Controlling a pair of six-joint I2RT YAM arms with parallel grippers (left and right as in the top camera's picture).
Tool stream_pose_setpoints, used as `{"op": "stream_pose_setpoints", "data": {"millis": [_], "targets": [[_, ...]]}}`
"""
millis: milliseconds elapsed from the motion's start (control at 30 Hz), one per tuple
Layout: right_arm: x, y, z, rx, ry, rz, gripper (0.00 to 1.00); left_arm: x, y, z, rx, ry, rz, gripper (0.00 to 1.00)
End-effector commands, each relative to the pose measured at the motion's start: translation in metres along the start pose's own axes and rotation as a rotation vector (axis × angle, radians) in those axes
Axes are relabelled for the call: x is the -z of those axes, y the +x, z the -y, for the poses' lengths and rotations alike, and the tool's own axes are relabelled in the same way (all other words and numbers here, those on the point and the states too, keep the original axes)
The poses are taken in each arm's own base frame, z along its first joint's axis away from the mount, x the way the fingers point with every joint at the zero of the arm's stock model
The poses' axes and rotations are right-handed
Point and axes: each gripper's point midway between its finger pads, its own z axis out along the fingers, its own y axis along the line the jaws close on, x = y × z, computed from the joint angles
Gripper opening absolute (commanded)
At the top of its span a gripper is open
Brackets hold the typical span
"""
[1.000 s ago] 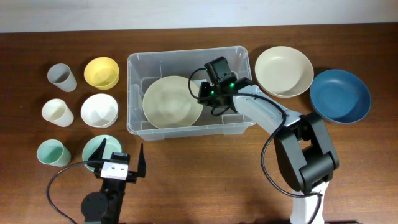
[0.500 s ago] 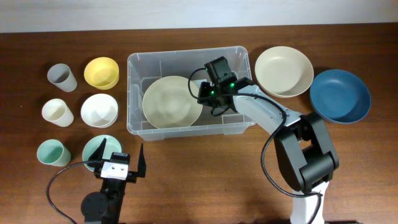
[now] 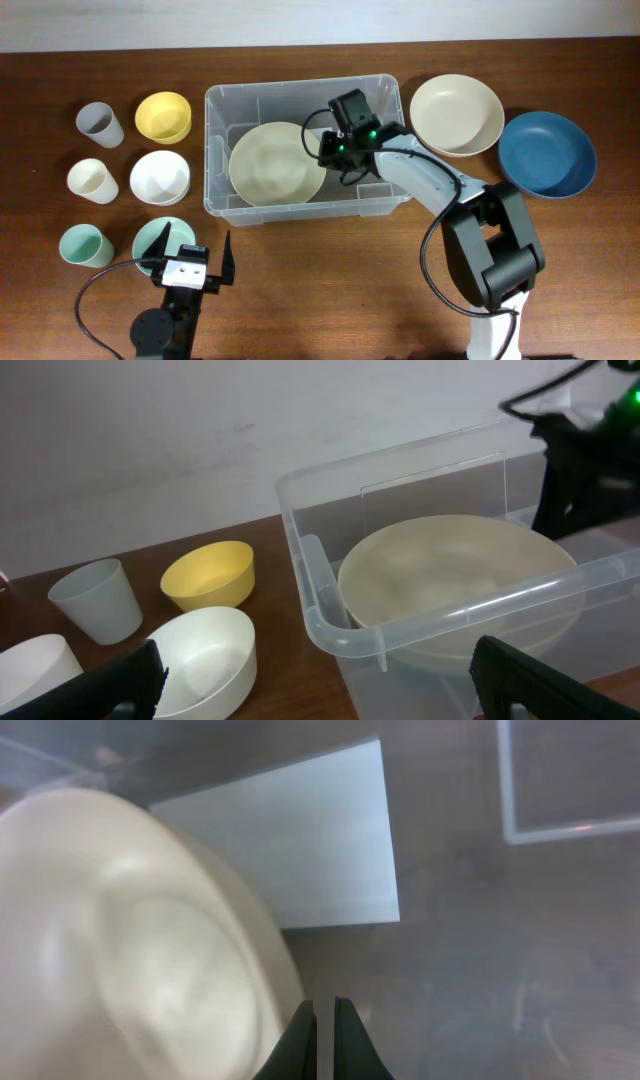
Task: Pack container
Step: 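Move the right gripper right to the dark blue bowl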
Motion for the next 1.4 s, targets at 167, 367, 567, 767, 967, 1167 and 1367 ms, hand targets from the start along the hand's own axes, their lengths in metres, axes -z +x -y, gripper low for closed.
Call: {"op": "stream_pose_setpoints", "data": {"millis": [167, 367, 567, 767, 967, 1167, 1367], "targets": [[0.099, -0.080, -0.029, 0.092, 0.104, 0.189, 0.10, 0.000, 0.002, -0.001, -0.009, -0.006, -0.003, 1.00], [0.199, -0.128, 0.024, -0.023, 0.280, 0.290, 0.71, 0.000, 0.002, -0.001, -0.009, -0.006, -0.003, 1.00], [0.264, -0.140, 0.138, -0.289, 0.433, 0.278, 0.99, 0.000, 0.002, -0.001, -0.009, -0.006, -0.003, 1.00], [0.298, -0.115, 0.258, -0.650, 0.560, 0.219, 0.99, 0.000, 0.002, -0.001, -0.009, -0.006, -0.003, 1.00], [0.304, -0.079, 0.333, -0.873, 0.556, 0.126, 1.00, 0.000, 0.002, -0.001, -0.009, -0.006, -0.003, 1.00], [0.278, -0.038, 0.382, -1.035, 0.548, 0.028, 0.99, 0.000, 0.002, -0.001, -0.009, -0.006, -0.003, 1.00], [0.246, -0.016, 0.411, -1.087, 0.540, 0.003, 0.99, 0.000, 0.002, -0.001, -0.009, -0.006, -0.003, 1.00]]}}
